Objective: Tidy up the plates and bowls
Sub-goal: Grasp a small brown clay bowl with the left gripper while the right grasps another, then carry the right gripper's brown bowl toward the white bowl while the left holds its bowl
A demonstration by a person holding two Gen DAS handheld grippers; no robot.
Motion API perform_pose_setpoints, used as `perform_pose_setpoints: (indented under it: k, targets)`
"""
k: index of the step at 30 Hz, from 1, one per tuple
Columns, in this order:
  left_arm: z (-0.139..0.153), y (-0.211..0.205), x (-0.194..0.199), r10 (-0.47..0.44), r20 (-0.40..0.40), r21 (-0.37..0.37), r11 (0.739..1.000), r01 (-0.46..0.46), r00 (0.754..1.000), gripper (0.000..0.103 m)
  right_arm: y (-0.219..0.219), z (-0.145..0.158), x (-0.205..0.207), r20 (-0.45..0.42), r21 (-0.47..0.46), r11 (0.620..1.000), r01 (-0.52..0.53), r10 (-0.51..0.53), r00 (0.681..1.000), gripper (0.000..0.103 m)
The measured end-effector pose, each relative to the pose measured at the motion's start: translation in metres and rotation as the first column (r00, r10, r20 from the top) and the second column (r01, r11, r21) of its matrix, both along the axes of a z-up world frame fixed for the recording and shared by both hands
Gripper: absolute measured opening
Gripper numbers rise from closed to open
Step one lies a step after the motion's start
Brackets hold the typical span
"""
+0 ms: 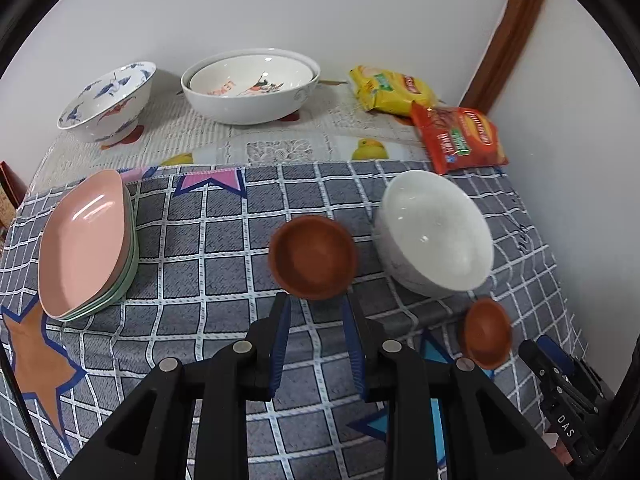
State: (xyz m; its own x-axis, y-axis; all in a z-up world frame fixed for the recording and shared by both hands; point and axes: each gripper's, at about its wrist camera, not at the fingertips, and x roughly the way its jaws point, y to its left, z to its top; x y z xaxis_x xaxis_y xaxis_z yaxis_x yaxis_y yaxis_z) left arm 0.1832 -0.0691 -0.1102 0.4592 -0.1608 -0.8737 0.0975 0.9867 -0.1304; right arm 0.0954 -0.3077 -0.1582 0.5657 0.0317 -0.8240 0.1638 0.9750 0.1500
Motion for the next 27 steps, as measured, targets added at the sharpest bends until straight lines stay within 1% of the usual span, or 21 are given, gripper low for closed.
perform_pose_setpoints:
  k: [2, 5, 10, 15, 18, 20, 24, 27]
  targets:
    - [-0.004, 0.002, 0.006, 0.010, -0.012, 0.000, 1.000, -0.010, 1.000, 0.025, 0.000, -0.005, 0.007, -0.013, 0.010, 1.000, -0.002, 0.002, 1.000, 0.037]
    - [-0.008, 0.003, 0.015, 0.024, -0.016, 0.009, 1.000, -0.024, 1.000, 0.025, 0.001, -0.012, 0.018, -0.029, 0.018, 1.000, -0.005, 0.006, 1.000, 0.035]
    - [-0.022, 0.005, 0.033, 0.032, -0.028, 0.025, 0.999, -0.031, 0.999, 0.025, 0.000, -0.028, 0.032, -0.066, 0.002, 1.000, -0.008, 0.008, 0.998, 0.035]
    - [-0.036, 0.004, 0.046, 0.013, -0.049, 0.025, 1.000, -0.012, 0.999, 0.025, -0.006, -0.044, 0.039, -0.105, 0.060, 0.998, 0.015, -0.009, 0.994, 0.035]
    - [-0.041, 0.001, 0.050, 0.017, -0.026, 0.050, 0.999, -0.015, 1.000, 0.026, -0.009, -0.049, 0.041, -0.100, 0.070, 0.997, 0.027, -0.020, 0.995, 0.035]
    - [-0.042, 0.001, 0.052, 0.016, -0.016, 0.055, 0.998, -0.015, 1.000, 0.027, -0.008, -0.050, 0.043, -0.089, 0.059, 0.998, 0.021, -0.016, 0.996, 0.035]
    - [-0.044, 0.004, 0.058, 0.021, -0.019, 0.043, 0.999, -0.020, 1.000, 0.027, -0.005, -0.051, 0.044, -0.079, 0.030, 0.999, 0.014, -0.011, 0.997, 0.035]
    - [-0.045, 0.007, 0.061, 0.025, -0.018, 0.048, 0.999, -0.025, 1.000, 0.027, -0.004, -0.052, 0.045, -0.073, 0.012, 1.000, 0.007, -0.006, 0.997, 0.035]
